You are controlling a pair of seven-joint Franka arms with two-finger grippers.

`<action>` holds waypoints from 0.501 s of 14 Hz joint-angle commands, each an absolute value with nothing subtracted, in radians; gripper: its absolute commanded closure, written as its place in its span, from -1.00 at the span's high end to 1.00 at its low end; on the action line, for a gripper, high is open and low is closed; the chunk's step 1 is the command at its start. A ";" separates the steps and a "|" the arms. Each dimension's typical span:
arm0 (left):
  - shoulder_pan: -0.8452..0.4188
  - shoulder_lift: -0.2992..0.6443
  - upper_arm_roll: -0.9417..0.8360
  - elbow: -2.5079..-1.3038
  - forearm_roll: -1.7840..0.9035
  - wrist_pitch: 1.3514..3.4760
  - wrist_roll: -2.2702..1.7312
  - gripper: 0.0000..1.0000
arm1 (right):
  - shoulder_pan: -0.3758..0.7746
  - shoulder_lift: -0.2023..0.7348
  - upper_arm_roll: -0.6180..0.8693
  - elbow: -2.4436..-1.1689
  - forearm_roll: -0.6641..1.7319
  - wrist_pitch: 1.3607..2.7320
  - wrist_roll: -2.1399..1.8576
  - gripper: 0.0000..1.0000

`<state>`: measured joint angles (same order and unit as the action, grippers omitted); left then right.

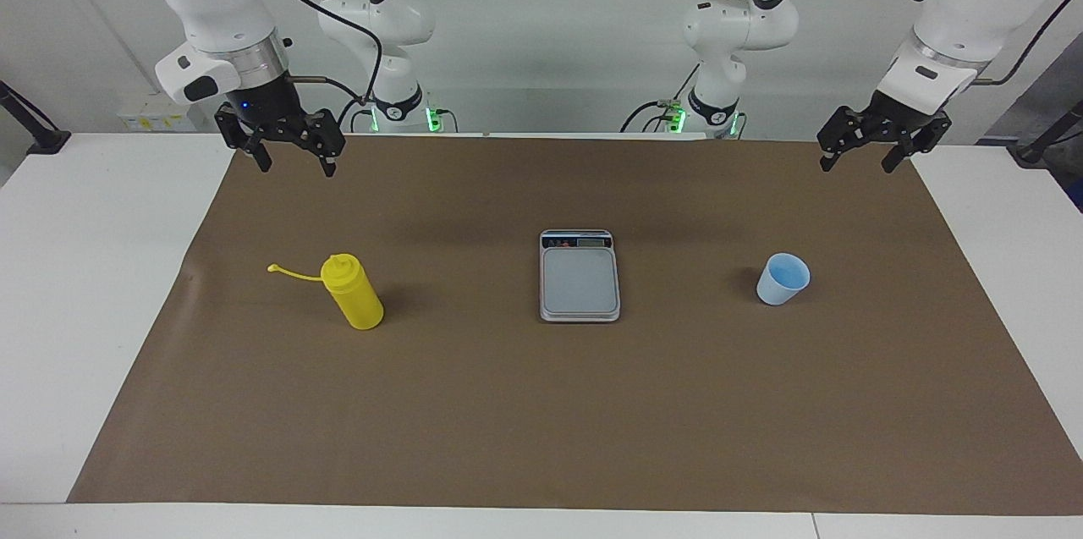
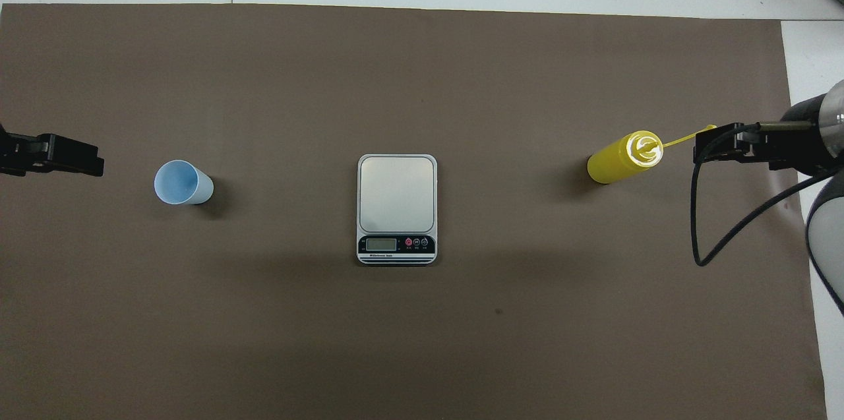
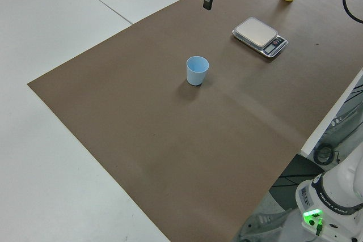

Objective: Pour seasoning into cup on scale with both arms

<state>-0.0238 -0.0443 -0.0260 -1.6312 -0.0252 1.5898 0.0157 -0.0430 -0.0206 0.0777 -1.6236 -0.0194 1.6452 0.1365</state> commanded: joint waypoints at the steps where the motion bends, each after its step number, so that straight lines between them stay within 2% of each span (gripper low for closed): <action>1: -0.041 -0.052 -0.014 -1.640 -0.020 1.583 0.020 1.00 | -0.054 -0.037 0.081 -1.643 0.002 1.647 0.135 1.00; 7: -0.041 -0.057 -0.014 -1.654 -0.020 1.589 0.020 1.00 | -0.054 -0.037 0.081 -1.641 0.002 1.647 0.135 1.00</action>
<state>-0.0245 -0.0443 -0.0266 -1.6332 -0.0252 1.5898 0.0157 -0.0430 -0.0206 0.0777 -1.6236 -0.0194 1.6452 0.1365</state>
